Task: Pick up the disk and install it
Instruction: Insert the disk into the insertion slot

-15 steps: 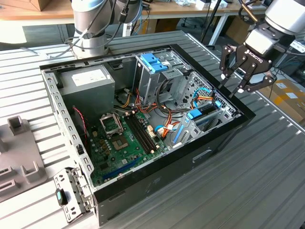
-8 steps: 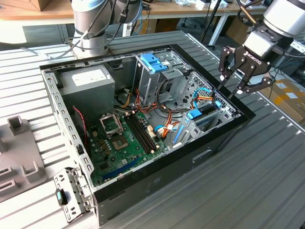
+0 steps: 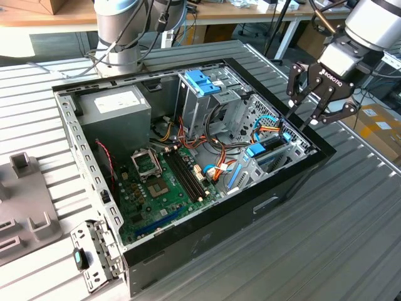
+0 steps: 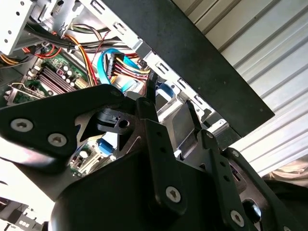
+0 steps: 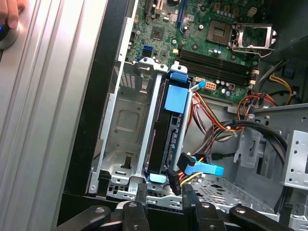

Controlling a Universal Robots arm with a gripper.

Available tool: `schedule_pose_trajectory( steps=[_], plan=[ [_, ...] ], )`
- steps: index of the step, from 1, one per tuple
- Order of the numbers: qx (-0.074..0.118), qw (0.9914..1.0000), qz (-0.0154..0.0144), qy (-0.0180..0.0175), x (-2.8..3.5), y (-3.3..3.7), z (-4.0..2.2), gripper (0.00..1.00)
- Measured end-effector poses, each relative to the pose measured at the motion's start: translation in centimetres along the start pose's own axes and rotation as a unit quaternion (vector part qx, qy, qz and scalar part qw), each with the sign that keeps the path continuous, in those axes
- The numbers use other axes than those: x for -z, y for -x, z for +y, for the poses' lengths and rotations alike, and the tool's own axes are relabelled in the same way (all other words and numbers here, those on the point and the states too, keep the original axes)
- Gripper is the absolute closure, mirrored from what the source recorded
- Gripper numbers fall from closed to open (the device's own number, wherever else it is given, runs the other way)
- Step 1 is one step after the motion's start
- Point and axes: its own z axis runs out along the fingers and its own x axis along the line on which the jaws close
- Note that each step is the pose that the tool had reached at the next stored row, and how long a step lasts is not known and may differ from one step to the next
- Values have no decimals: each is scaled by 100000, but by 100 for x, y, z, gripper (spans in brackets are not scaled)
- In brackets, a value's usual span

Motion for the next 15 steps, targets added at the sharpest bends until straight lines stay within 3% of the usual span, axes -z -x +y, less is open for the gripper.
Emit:
schedule_pose_trajectory(
  steps=[15],
  plan=[
    [0, 100000, 2, 4, -98, -3, 6, 58]
  ],
)
